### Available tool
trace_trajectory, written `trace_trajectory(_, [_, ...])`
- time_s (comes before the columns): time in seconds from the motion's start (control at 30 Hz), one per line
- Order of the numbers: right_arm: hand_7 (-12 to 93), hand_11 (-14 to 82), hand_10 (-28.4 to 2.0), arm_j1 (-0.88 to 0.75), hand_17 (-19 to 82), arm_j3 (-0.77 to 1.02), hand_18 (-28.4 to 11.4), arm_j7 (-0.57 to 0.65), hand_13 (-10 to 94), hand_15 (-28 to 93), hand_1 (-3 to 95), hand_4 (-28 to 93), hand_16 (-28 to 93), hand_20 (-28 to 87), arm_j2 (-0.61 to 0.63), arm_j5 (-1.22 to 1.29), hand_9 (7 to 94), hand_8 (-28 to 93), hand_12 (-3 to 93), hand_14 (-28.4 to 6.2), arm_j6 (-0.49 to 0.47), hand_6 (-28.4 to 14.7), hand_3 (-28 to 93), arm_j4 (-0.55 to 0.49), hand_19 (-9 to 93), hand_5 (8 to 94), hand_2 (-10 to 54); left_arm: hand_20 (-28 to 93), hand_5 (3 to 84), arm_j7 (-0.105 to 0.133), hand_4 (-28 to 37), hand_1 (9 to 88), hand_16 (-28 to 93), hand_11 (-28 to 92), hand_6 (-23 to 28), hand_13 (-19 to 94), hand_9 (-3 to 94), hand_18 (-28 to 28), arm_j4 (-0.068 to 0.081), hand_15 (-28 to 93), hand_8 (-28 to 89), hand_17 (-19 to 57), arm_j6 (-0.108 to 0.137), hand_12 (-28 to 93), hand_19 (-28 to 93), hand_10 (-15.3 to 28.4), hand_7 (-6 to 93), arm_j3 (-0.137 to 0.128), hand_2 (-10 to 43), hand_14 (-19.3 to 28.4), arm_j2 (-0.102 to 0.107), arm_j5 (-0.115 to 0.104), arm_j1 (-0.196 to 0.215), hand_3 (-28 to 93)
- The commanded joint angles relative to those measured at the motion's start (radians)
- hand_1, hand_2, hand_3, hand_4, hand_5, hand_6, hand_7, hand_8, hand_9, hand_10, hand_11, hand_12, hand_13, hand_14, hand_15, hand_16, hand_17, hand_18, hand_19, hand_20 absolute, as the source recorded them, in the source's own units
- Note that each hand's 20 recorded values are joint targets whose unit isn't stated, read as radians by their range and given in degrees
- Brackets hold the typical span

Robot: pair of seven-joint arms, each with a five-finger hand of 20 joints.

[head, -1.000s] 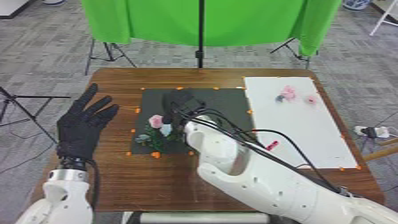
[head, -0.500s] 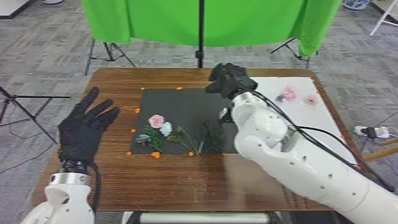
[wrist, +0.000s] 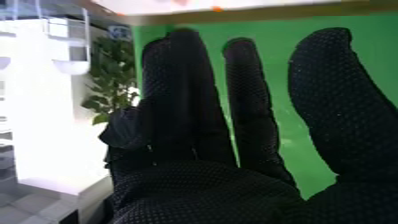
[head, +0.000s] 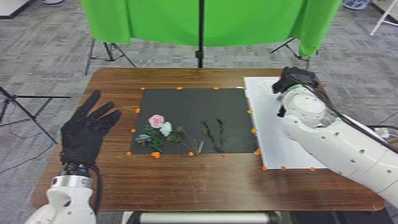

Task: Arrange flowers

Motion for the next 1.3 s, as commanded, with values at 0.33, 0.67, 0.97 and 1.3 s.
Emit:
trace_trajectory(0.33, [18, 27.9, -15.6, -0.002, 21, -0.015, -21.4, 0.036, 53, 80, 37.2, -28, 11, 62, -0.059, 0.017, 64.2, -14, 14.9, -14.9, -0.059, 2.2, 81, 0.085, 93, 59.5, -9.5, 29, 32.1, 0.008, -28.3, 21.8, -6, 24, 5.3, 26, 32.7, 28.4, 0.007, 52, -10, -6.5, 0.010, 13, 51, 18.7, 13.0, 0.014, 6.2, 27.1, 0.008, -0.015, -0.012, 78])
trace_trajectory(0.67, [26, 12.9, -7.7, -0.041, 30, -0.018, -20.8, 0.033, 68, 71, 54.9, -28, 23, 60, -0.063, 0.004, 84.9, -5, 29.5, -5.5, -0.006, 2.5, 70, 0.125, 93, 74.3, -9.5, 29, 32.1, -0.007, -28.3, 21.9, -6, 24, 5.4, 26, 32.7, 28.4, 0.008, 52, -10, -6.5, -0.001, 13, 51, 18.8, 13.1, 0.006, 6.4, 27.1, -0.005, -0.006, -0.015, 78])
trace_trajectory(0.97, [28, 11.7, -4.2, -0.005, 39, -0.078, -19.0, 0.033, 79, 64, 60.6, -28, 27, 57, 0.002, -0.021, 93.6, 0, 32.0, -1.8, 0.220, 2.0, 69, 0.051, 93, 84.2, -9.5, 29, 32.1, -0.014, -28.3, 21.8, -6, 24, 5.5, 26, 32.8, 28.4, 0.001, 52, -10, -6.5, 0.001, 13, 51, 18.8, 13.2, 0.000, 6.4, 27.1, -0.008, -0.003, -0.006, 78])
trace_trajectory(1.3, [26, 13.3, -5.1, -0.010, 40, -0.011, -19.6, -0.090, 80, 64, 59.8, -28, 28, 58, -0.020, -0.080, 93.7, 1, 31.8, -2.1, 0.279, 1.3, 73, -0.130, 93, 86.0, -9.5, 29, 32.2, 0.013, -28.3, 21.9, -6, 24, 5.5, 26, 32.7, 28.4, -0.007, 52, -10, -6.5, 0.008, 13, 51, 18.7, 13.5, -0.003, 6.4, 27.2, 0.012, -0.015, 0.019, 78])
